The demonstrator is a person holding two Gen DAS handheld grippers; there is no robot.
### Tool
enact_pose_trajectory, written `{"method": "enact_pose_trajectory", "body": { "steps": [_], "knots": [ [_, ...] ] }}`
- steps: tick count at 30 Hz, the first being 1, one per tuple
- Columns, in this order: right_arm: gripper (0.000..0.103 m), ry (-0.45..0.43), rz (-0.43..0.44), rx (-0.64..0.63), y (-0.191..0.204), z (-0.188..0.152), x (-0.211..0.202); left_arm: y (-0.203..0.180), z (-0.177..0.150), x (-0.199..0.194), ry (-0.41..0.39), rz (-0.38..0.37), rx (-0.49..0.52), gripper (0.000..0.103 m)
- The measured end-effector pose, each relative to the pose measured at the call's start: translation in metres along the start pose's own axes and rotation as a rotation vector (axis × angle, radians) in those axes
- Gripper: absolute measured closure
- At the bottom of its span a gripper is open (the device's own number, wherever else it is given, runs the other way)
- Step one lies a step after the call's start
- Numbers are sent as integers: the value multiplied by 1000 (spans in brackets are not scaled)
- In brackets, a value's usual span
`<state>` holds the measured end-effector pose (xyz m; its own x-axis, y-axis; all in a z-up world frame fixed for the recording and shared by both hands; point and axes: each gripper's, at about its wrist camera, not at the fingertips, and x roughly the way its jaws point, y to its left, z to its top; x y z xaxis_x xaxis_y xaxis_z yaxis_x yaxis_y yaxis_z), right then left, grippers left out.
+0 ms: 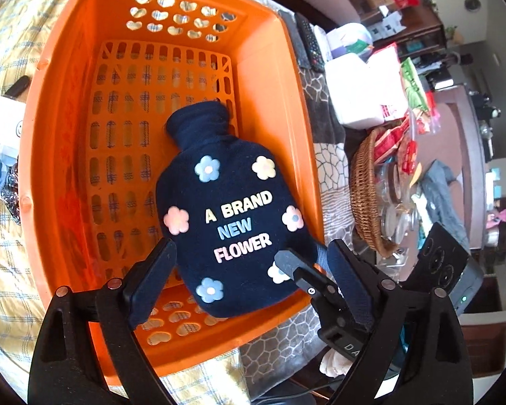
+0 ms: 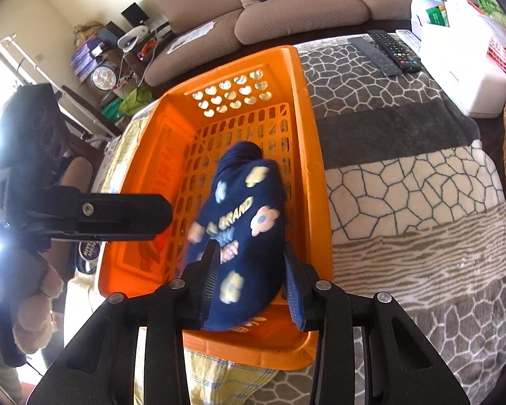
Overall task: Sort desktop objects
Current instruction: 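Lower the navy cover into the orange basket and open both grippers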
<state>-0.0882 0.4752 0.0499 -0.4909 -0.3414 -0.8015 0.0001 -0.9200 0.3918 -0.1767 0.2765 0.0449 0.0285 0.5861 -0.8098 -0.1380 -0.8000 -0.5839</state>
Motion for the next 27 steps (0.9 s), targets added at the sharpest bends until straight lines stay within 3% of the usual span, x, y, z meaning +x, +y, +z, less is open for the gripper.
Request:
{"method": "enact_pose_trajectory", "body": {
  "steps": [7,14,24,27],
  "knots": [
    [66,30,-76,-60,11,-8,7,12,0,7,9,0,-40,13],
    [66,18,-86,-58,12,-8,-3,6,-5,0,-12,-12,-17,13],
    [66,3,-107,-62,32,-9,-17,-3,-34,-48,-91,78,91,12],
    [56,0,-126,-67,40,-12,-20,5,-47,-59,-98,107,101,11]
  ]
}}
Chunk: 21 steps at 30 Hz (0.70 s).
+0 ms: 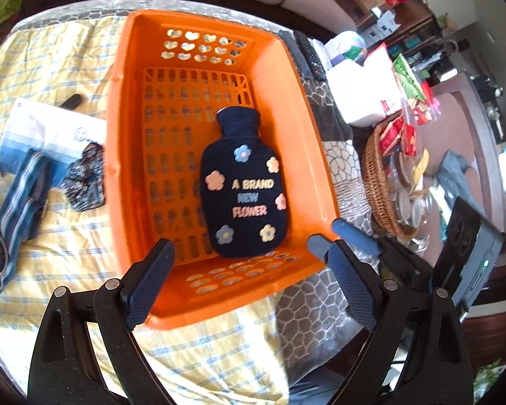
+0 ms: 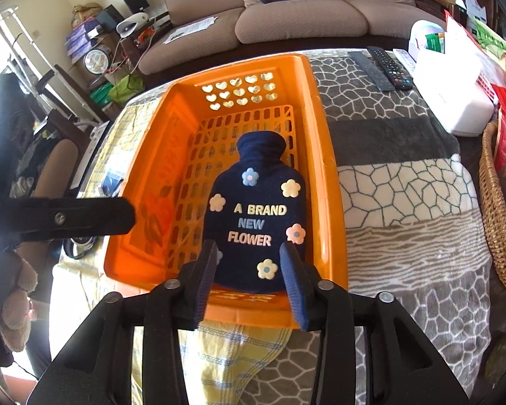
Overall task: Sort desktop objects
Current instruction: 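Lower the navy cover into the orange basket and open both grippers, then move both grippers back toward the striped strap and NIVEA tin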
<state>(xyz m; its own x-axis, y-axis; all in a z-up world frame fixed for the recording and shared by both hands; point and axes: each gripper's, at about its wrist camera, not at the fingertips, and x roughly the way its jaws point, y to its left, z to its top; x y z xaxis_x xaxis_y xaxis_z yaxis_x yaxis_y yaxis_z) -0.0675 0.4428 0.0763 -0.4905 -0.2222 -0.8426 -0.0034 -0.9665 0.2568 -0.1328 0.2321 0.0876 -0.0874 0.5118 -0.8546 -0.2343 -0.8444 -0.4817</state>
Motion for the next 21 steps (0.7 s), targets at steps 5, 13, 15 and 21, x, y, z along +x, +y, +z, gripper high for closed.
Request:
{"method": "enact_pose_trajectory", "body": {
  "steps": [5,13,15,21],
  "knots": [
    [44,-5,-37,3,7,-7,-6,18,-21,-20,-31,46,10,6],
    [28,-9,-66,-10,25,-20,-16,42,-53,-44,-75,47,-5,0],
    [23,-13,-79,-25,34,-25,-21,47,-62,-50,-88,64,6,0],
    [18,-34,-73,-52,63,-34,-31,65,-84,-72,-138,134,25,0]
  ]
}}
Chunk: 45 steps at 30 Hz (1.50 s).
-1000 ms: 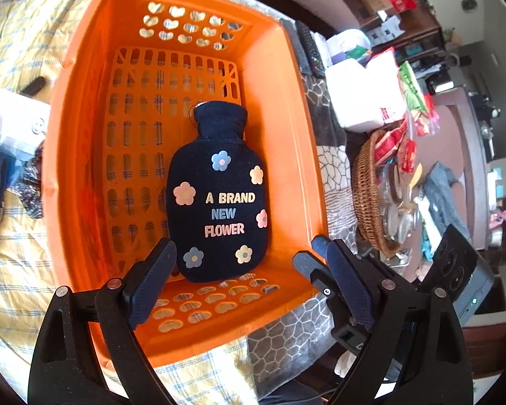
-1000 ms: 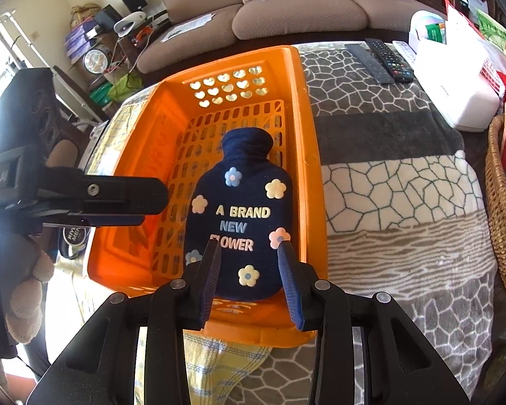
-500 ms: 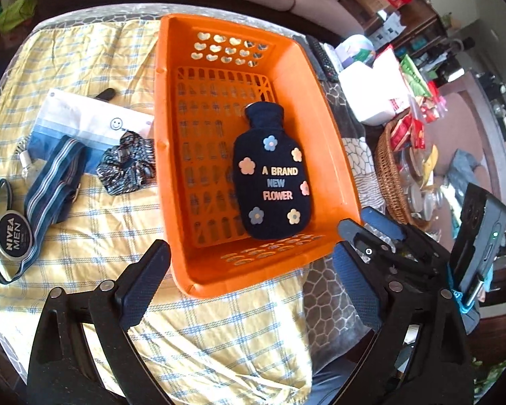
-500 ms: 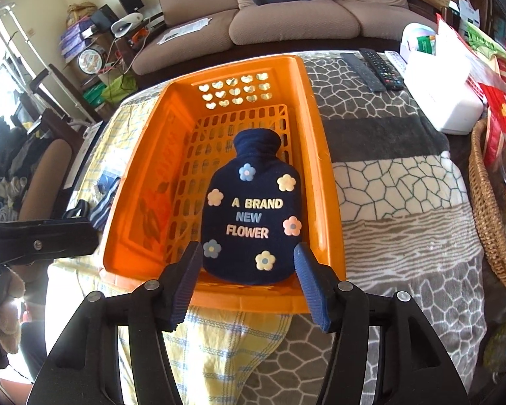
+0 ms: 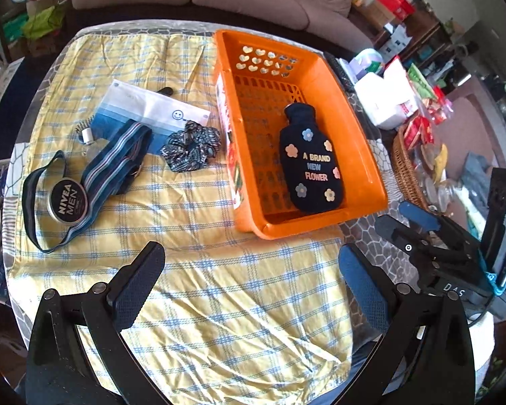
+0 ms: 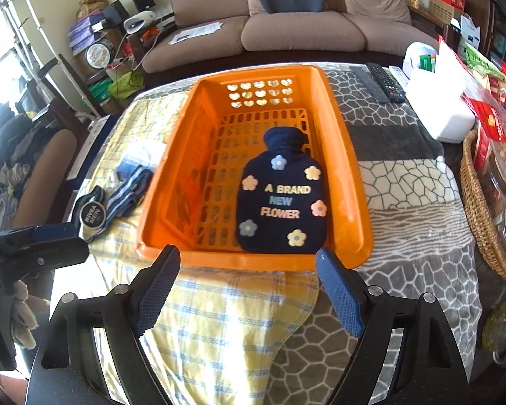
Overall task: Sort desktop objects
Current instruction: 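Move both grippers back toward the striped strap and NIVEA tin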
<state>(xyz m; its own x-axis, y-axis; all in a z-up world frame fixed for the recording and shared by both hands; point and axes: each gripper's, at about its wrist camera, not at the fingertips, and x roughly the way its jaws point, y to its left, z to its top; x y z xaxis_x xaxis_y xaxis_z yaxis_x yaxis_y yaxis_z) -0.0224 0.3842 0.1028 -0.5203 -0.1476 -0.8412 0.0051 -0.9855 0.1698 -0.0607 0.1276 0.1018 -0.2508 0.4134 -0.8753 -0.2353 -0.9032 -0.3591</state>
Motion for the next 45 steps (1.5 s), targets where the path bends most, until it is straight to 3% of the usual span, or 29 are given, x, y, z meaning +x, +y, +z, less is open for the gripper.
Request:
{"method": "enact_pose_trajectory", "body": {
  "steps": [10,15,25,36,45],
  "knots": [
    [15,-23,9,-55,55,-8,-7,45,-23,-38,-47,68,40,0],
    [15,-31,26,-89,93,-9,2,70,-30,-55,-95,167,83,0],
    [15,-69,13,-222,175,0,29,139,-30,-78,-173,262,71,0],
    [15,-14,24,-282,225,10,82,227,-25,-62,-157,198,-85,0],
    [23,74,175,-169,231,17,136,284,-25,-20,-130,88,-263,4]
  ]
}}
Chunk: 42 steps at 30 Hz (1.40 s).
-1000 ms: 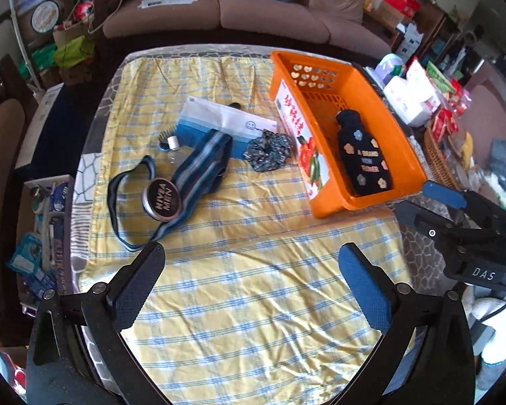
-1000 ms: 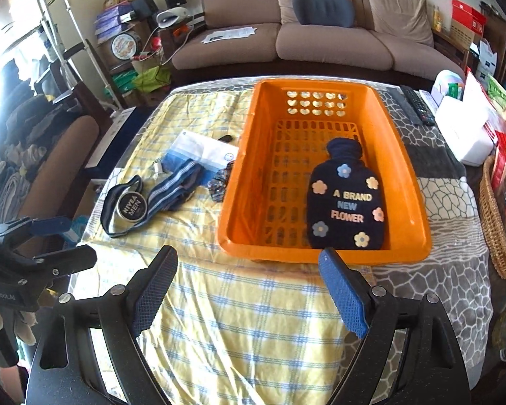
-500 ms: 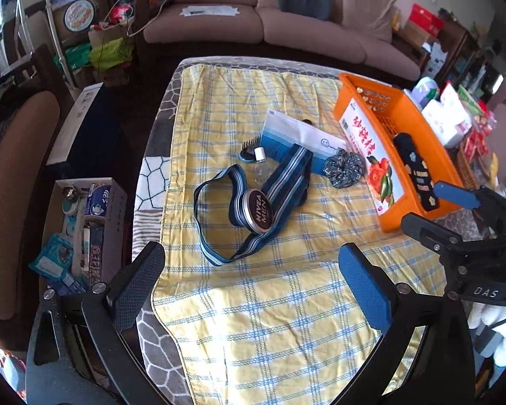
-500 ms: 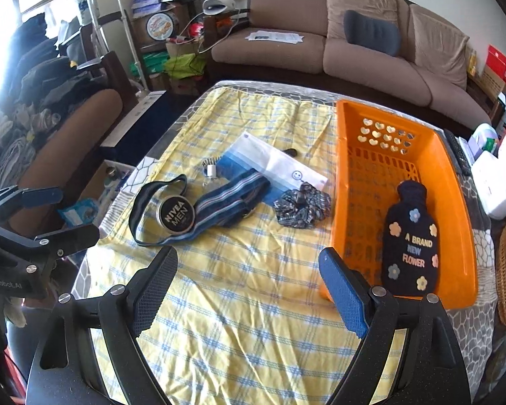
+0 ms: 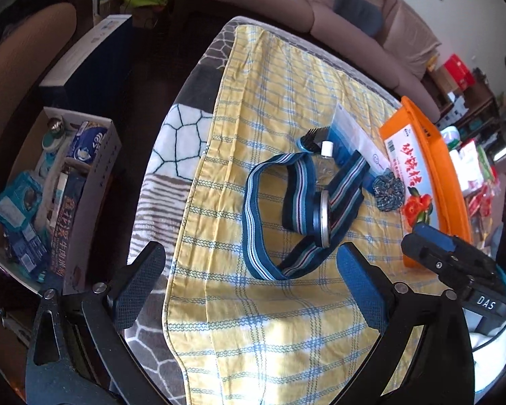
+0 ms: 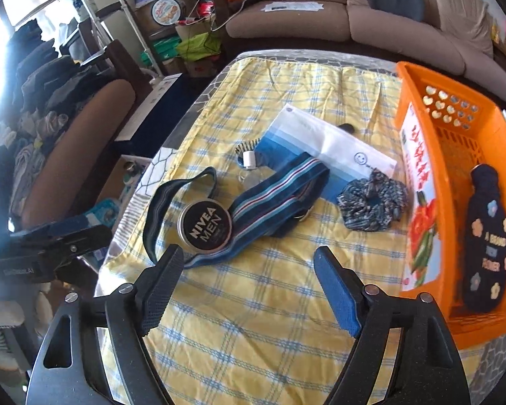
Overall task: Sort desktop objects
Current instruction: 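Move both grippers back toward the striped strap and NIVEA tin, then grasp the striped blue strap with the left gripper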
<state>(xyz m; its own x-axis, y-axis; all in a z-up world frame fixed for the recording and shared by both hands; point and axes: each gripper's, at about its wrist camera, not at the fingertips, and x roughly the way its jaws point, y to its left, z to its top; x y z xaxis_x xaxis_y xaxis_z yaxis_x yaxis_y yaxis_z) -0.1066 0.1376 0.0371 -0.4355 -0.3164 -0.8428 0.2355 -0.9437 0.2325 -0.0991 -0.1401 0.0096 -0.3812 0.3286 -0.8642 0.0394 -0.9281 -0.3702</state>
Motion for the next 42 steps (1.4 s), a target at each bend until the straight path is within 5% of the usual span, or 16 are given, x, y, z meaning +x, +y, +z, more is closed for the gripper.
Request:
{"method": "enact_pose_trajectory", "body": {
  "steps": [6,13,20,22,23,29,34,42],
  "knots": [
    [25,35,83,72,-5,9,30,2,4,23,4,-127,-21,10],
    [25,41,48,125,-28,15,37,-33,9,53,37,-84,95,13],
    [28,36,58,136,-38,20,35,-50,10,74,62,-48,168,46],
    [30,32,63,137,-39,23,35,-52,9,77,67,-73,172,56],
    [32,30,63,139,-39,25,36,-54,8,78,66,-91,176,69],
    [45,34,60,107,-37,47,49,-52,11,71,45,-158,143,88],
    [57,57,51,65,-28,66,69,-37,21,62,34,-238,61,90],
    [58,96,-10,-30,-7,91,107,-33,22,61,44,-262,39,90]
  ]
}}
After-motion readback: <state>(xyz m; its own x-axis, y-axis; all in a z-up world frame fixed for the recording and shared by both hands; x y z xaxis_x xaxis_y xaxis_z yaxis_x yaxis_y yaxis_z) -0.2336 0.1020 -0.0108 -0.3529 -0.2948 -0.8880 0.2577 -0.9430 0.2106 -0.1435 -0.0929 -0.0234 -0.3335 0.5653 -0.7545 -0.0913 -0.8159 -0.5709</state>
